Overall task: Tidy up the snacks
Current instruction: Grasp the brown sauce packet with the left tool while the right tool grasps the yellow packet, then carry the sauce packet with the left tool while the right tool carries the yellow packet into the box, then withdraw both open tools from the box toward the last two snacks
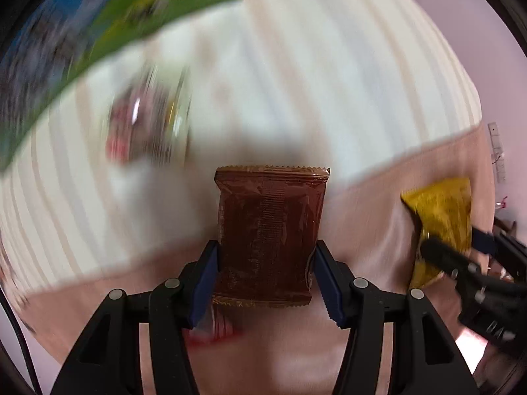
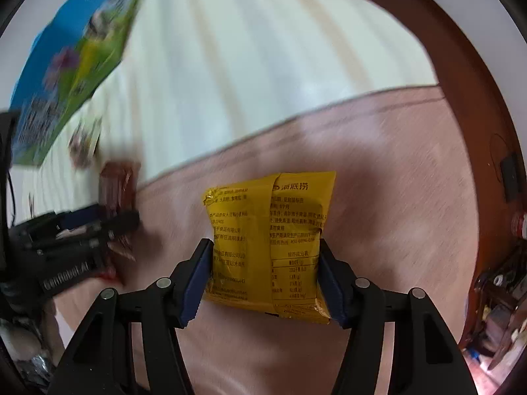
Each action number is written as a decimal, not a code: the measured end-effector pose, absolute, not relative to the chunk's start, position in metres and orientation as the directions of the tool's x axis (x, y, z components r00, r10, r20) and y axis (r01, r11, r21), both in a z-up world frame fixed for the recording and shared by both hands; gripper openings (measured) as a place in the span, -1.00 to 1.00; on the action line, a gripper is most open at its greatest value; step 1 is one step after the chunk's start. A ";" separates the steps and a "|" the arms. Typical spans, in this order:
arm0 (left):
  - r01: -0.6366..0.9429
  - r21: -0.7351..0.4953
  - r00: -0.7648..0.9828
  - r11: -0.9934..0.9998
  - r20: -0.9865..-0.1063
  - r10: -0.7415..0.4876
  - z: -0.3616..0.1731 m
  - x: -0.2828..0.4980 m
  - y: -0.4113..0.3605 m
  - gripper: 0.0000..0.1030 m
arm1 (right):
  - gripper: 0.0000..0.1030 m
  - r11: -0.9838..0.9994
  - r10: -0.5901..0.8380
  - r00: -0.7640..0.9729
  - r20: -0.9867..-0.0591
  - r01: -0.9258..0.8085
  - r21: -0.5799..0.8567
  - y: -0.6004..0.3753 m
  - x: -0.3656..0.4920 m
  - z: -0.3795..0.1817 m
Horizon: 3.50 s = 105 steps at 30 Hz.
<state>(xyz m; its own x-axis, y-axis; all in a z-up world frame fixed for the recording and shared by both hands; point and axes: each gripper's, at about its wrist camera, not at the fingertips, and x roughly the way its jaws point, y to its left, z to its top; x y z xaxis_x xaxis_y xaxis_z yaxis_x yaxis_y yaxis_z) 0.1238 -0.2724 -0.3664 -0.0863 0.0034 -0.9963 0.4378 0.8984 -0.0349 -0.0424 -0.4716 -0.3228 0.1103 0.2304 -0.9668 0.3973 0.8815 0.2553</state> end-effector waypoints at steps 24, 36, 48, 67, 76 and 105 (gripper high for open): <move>0.380 -0.047 -0.130 0.924 -0.991 0.003 -0.400 0.124 -0.269 0.15 | 0.38 0.860 0.269 0.035 -0.963 0.440 0.256 -0.440 -0.026 -0.362; 0.399 -0.072 -0.086 0.914 -0.995 -0.041 -0.383 0.115 -0.271 0.04 | 0.13 0.877 0.223 0.032 -0.974 0.430 0.214 -0.436 -0.006 -0.370; 0.389 -0.166 -0.025 0.906 -0.985 -0.170 -0.297 0.118 -0.244 0.04 | 0.10 0.860 0.300 0.146 -0.943 0.386 0.334 -0.427 -0.010 -0.317; 0.256 -0.136 0.283 0.957 -0.936 -0.209 -0.133 0.324 -0.166 0.05 | 0.10 0.906 0.338 0.484 -0.807 0.065 0.418 -0.360 0.205 -0.125; 0.185 -0.092 0.178 0.978 -0.976 -0.126 -0.184 0.438 -0.158 0.09 | 0.19 0.943 0.280 0.417 -0.865 0.047 0.329 -0.330 0.339 -0.148; 0.151 -0.004 0.331 0.988 -0.942 -0.054 -0.169 0.360 -0.148 0.72 | 0.91 0.985 0.077 0.402 -0.912 0.109 0.131 -0.340 0.291 -0.157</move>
